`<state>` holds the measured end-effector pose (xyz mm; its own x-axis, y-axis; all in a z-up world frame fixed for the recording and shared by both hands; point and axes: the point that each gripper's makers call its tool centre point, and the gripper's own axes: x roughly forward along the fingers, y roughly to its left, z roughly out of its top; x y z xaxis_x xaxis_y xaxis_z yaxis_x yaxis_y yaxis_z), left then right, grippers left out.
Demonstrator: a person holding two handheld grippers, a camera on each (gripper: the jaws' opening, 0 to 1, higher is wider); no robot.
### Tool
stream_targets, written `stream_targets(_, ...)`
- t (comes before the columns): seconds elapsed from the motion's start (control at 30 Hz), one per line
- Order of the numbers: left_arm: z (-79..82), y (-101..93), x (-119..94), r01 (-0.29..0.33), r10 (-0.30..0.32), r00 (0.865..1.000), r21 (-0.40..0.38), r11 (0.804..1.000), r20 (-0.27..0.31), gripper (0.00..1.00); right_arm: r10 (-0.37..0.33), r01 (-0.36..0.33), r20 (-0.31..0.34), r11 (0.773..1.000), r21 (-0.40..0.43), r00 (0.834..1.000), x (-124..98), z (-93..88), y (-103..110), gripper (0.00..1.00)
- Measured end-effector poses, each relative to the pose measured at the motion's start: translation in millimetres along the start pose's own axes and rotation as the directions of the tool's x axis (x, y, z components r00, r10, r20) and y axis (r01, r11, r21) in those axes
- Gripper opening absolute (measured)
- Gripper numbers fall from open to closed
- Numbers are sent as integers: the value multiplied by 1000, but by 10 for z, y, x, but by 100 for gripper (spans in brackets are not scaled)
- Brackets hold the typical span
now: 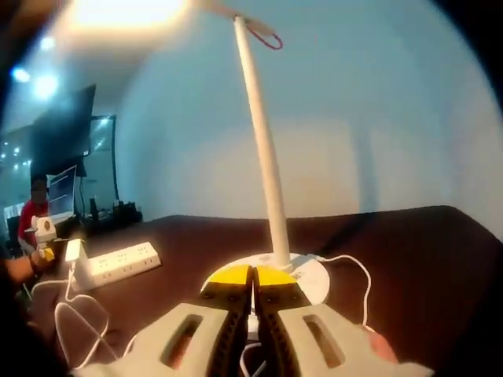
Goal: Insert the desk lamp plug into the socket, turn on the power strip switch, turn on the lamp switch, then turn off the lamp switch, turn off the power strip switch, and remove the plug from the socket.
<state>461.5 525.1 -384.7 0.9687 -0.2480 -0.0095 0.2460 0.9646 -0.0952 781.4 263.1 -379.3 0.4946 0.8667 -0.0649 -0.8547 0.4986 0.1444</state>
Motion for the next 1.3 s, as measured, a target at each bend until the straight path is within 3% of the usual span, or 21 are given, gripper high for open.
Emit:
stream_targets(0.37,44,-140,40,0,1,1000,-27,1000,29,83,-18,18,-7,1000,-16,1000,-23,-20,-71,4)
stream_targets(0.53,15,-46,31,0,0,1000,-29,1000,14,83,-52,52,7,998,-27,999,-45,-35,-209,4)
stream_targets(0.77,37,101,16,-6,7,1000,-47,999,26,83,-55,55,33,998,15,998,-69,-33,-203,4)
stream_targets(1.3,4,153,11,-13,14,1000,-48,999,16,80,-40,39,39,999,17,998,-72,-12,-188,4)
